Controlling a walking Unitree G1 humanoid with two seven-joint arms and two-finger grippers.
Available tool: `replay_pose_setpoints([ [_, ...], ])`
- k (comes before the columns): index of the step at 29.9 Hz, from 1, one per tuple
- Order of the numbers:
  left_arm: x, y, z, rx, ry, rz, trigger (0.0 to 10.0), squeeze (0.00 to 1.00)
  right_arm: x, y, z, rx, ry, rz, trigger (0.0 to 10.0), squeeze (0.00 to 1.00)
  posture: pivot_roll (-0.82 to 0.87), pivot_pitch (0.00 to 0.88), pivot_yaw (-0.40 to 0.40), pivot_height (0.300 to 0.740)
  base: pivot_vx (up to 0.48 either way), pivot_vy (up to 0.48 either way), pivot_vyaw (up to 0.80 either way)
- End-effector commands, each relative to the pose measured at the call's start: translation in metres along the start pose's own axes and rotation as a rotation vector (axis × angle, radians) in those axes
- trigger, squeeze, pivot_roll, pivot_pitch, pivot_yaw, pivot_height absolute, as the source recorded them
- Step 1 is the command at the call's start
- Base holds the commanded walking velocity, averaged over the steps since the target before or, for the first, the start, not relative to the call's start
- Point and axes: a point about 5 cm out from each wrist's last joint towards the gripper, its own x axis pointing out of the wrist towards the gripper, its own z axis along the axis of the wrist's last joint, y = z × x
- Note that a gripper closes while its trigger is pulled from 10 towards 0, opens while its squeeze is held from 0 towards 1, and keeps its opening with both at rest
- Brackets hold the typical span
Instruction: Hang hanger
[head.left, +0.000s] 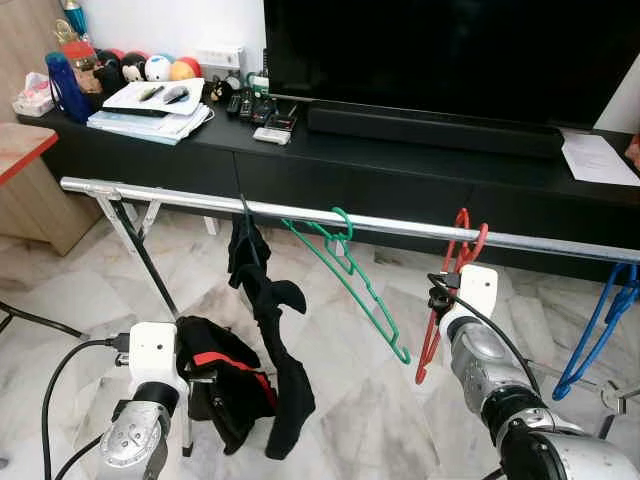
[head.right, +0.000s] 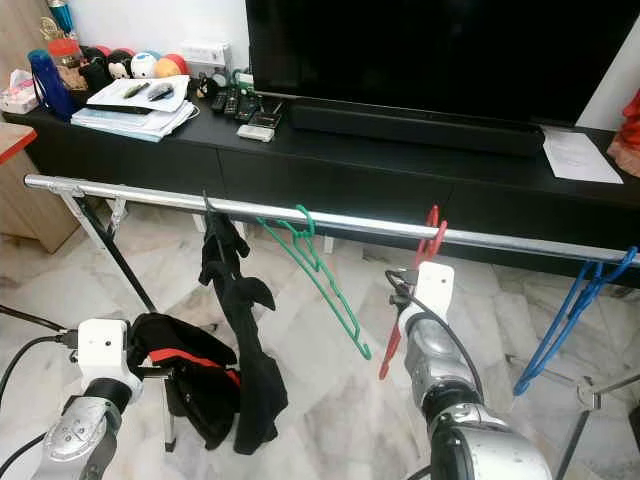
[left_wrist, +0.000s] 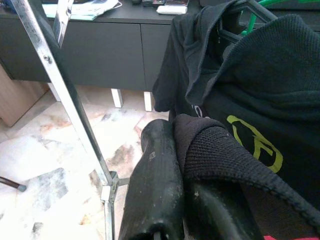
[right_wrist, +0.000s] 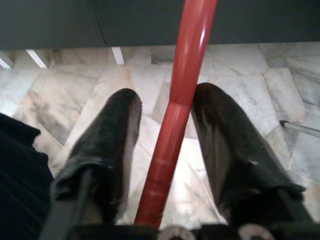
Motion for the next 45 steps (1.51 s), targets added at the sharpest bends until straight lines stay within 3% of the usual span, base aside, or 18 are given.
replay_pose_setpoints([
  [1,0.0,-0.001,0.007,0.004,-0.03,-0.002,10.0,0.0,-0.001,0.0,0.001,0.012,-0.033,0.009,10.0,1.0,0.06,0.153,-0.03,0.74,0.0,0.0,0.0],
  [18,-0.002,-0.005,0.005,-0.004,-0.026,-0.004,10.0,0.0,-0.007,0.001,0.007,-0.035,-0.201,0.067,10.0,1.0,0.06,0.153,-0.04,0.74,0.0,0.0,0.0],
  [31,-0.001,-0.009,0.002,-0.012,-0.025,-0.013,10.0,0.0,-0.025,-0.019,0.013,-0.011,-0.411,0.049,10.0,0.99,0.04,0.136,-0.048,0.74,0.0,0.0,0.0],
  [33,-0.001,-0.01,0.002,-0.013,-0.025,-0.015,10.0,0.0,-0.031,-0.024,0.008,-0.019,-0.427,0.029,10.0,0.76,0.04,0.131,-0.051,0.74,0.0,0.0,0.0],
  [34,-0.001,-0.01,0.002,-0.013,-0.024,-0.017,10.0,0.0,-0.034,-0.028,0.005,-0.033,-0.437,0.009,10.0,0.47,0.04,0.127,-0.054,0.74,0.0,0.0,0.0],
  [36,-0.002,-0.01,0.001,-0.013,-0.024,-0.018,10.0,0.0,-0.045,-0.043,-0.001,-0.063,-0.473,-0.104,10.0,0.0,0.04,0.125,-0.056,0.74,0.0,0.0,0.0],
  [37,-0.002,-0.01,0.001,-0.013,-0.024,-0.018,10.0,0.0,-0.045,-0.043,-0.001,-0.063,-0.473,-0.104,10.0,0.0,0.04,0.125,-0.056,0.74,0.0,0.0,0.0],
  [39,-0.002,-0.01,0.001,-0.012,-0.023,-0.017,10.0,0.0,-0.057,-0.063,-0.011,-0.039,-0.459,-0.245,10.0,0.0,0.03,0.12,-0.057,0.74,0.0,0.0,0.0],
  [41,-0.002,-0.01,0.0,-0.013,-0.023,-0.017,10.0,0.0,-0.061,-0.07,-0.021,-0.046,-0.421,-0.292,10.0,0.0,0.03,0.118,-0.057,0.74,0.0,0.0,0.0],
  [44,-0.002,-0.011,0.0,-0.012,-0.022,-0.02,10.0,0.0,-0.06,-0.073,-0.046,-0.056,-0.291,-0.283,10.0,0.0,0.03,0.112,-0.056,0.74,0.0,0.0,0.0],
  [45,-0.001,-0.011,0.0,-0.012,-0.023,-0.022,10.0,0.0,-0.058,-0.074,-0.063,-0.086,-0.172,-0.271,10.0,0.0,0.03,0.11,-0.055,0.74,0.0,0.0,0.0],
])
